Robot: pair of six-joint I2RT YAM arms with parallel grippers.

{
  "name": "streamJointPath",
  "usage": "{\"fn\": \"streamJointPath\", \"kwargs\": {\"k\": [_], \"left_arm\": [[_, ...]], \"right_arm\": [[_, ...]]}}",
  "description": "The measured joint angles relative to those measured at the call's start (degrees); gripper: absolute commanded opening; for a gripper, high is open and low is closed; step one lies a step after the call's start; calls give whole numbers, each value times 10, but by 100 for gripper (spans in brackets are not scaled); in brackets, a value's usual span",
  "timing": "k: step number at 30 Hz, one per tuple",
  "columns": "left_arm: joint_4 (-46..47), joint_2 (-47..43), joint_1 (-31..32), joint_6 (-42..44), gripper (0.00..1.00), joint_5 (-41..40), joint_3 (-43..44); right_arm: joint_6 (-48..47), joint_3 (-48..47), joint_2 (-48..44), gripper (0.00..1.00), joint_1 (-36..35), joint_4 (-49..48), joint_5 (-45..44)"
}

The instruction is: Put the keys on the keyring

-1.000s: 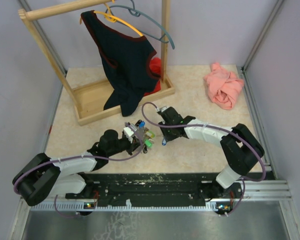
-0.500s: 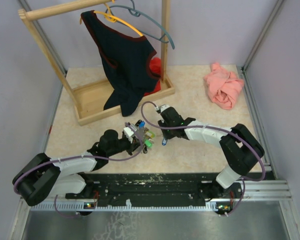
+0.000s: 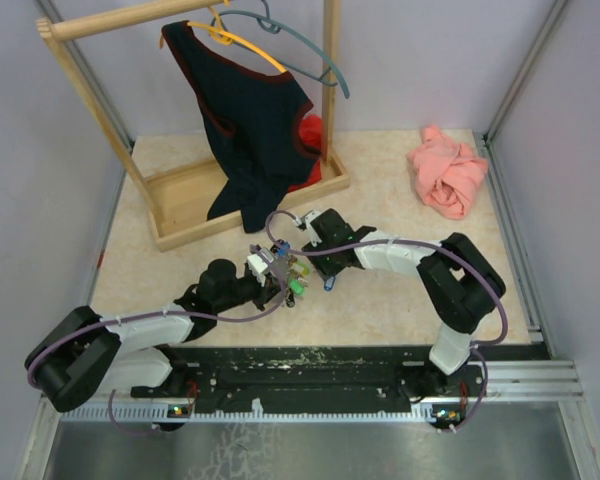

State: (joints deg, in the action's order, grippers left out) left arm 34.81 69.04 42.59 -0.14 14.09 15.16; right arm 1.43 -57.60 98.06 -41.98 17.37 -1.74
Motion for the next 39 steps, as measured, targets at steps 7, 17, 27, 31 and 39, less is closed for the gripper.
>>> {"fn": "streamJointPath", "kwargs": {"k": [7, 17, 27, 31, 39], "left_arm": [[0, 0, 0, 0, 1, 0, 0], [0, -1, 0, 0, 1, 1, 0], [0, -1, 0, 0, 1, 3, 0], [0, -1, 0, 0, 1, 3, 0], [0, -1, 0, 0, 1, 5, 0]], "right_arm": [[-12, -29, 32, 38, -1, 16, -17], [60, -22, 19, 34, 62, 54, -93], [112, 34, -53, 34, 90, 69, -56], [115, 34, -64, 28, 90, 58, -45], [118, 34, -58, 17, 90, 44, -62]]}}
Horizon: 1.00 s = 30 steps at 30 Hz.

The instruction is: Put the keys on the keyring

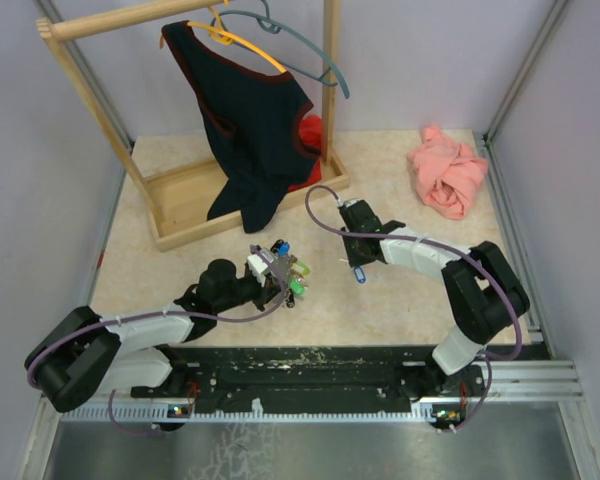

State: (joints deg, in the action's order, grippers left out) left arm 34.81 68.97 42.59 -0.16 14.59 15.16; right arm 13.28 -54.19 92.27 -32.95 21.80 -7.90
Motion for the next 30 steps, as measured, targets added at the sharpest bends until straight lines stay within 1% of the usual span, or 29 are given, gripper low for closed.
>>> {"fn": "streamJointPath", "kwargs": {"k": [6, 9, 18, 21, 24, 30], "left_arm": [[0, 0, 0, 0, 1, 0, 0], [0, 0, 0, 0, 1, 0, 0], [0, 0, 0, 0, 1, 1, 0], [0, 0, 0, 0, 1, 1, 0], [0, 0, 0, 0, 1, 1, 0], [0, 0, 0, 0, 1, 2, 0]], "right_arm": [[1, 2, 2, 17, 0, -5, -20], [1, 2, 2, 15, 0, -7, -24], [3, 3, 11, 13, 0, -9, -17], [4, 9, 16, 10, 0, -8, -14], [4, 12, 18, 0, 0, -7, -15], [-2, 7, 18, 0, 0, 12, -14]]}}
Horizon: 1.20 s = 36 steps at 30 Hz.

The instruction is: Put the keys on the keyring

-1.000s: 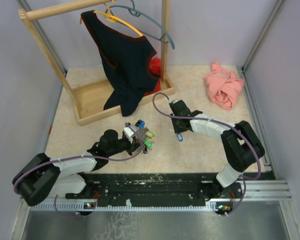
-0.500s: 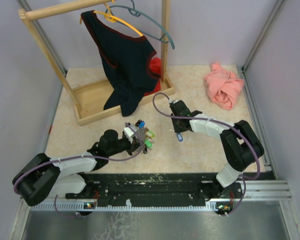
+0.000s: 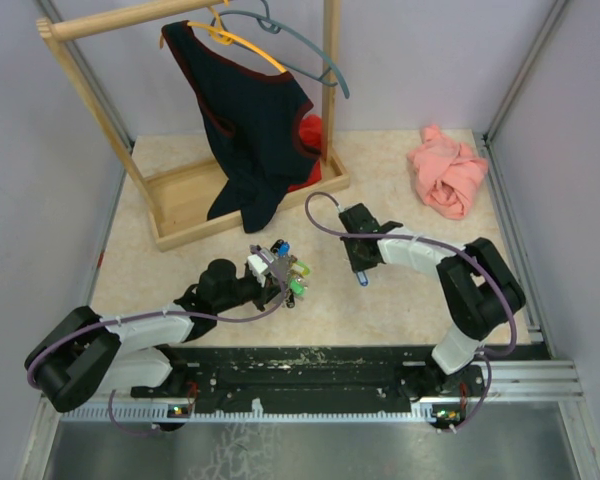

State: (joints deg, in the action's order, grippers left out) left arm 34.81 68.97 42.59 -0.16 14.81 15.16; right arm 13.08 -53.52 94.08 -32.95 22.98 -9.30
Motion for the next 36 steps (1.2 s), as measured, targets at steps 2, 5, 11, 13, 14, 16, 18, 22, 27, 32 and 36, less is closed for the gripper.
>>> {"fn": "streamJointPath", "kwargs": {"k": [2, 5, 11, 13, 14, 16, 18, 22, 27, 32, 36], "left_arm": [[0, 0, 0, 0, 1, 0, 0], [0, 0, 0, 0, 1, 0, 0], [0, 0, 0, 0, 1, 1, 0], [0, 0, 0, 0, 1, 2, 0], [0, 0, 0, 0, 1, 2, 0], [0, -2, 0, 0, 1, 2, 0], [0, -5, 0, 0, 1, 2, -2], [0, -10, 0, 0, 1, 3, -4], [2, -10, 0, 0, 1, 3, -6], [2, -12, 0, 0, 1, 3, -7], [3, -12, 0, 0, 1, 3, -8]], "right_arm": [[-6, -8, 0, 0, 0, 31, 1], [-18, -27, -1, 0, 0, 81, 4], [-46, -78, -20, 0, 0, 190, 3], [-56, -96, -26, 0, 0, 224, 1], [-61, -102, -27, 0, 0, 238, 0], [-70, -111, -28, 0, 0, 264, -4], [-77, -116, -27, 0, 0, 292, -17], [-91, -126, -9, 0, -3, 324, -31], [-112, -128, 7, 0, -8, 274, 1], [-142, -153, 82, 6, -22, 212, 16], [-156, -165, 118, 20, -38, 193, 15]]}}
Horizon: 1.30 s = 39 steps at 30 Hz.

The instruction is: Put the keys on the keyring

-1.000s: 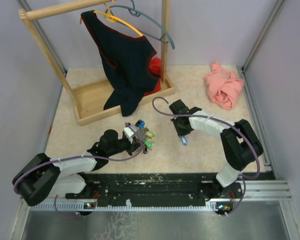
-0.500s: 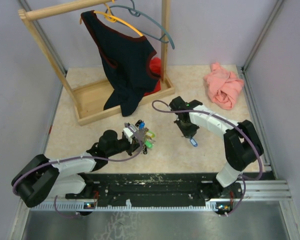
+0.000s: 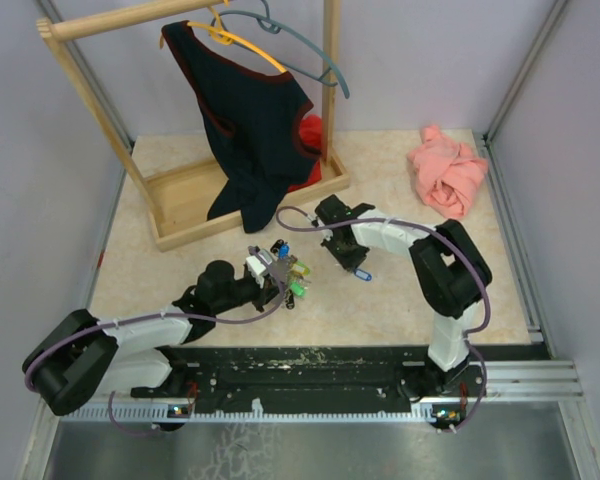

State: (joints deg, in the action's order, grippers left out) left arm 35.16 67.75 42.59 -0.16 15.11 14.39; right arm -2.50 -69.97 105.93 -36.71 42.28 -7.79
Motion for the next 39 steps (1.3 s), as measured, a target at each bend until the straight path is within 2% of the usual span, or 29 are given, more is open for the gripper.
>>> {"fn": "streamJointPath", "kwargs": {"k": [5, 14, 21, 39], "left_arm": [[0, -1, 0, 0, 1, 0, -1], [1, 0, 0, 0, 1, 1, -1], [1, 0, 0, 0, 1, 2, -1], [0, -2, 0, 0, 1, 2, -1]], "right_arm": [[2, 11, -21, 23, -6, -42, 8], [24, 104, -160, 22, -6, -102, 2], [32, 150, -160, 22, -6, -121, 3], [40, 153, -125, 18, -6, -174, -12]]}}
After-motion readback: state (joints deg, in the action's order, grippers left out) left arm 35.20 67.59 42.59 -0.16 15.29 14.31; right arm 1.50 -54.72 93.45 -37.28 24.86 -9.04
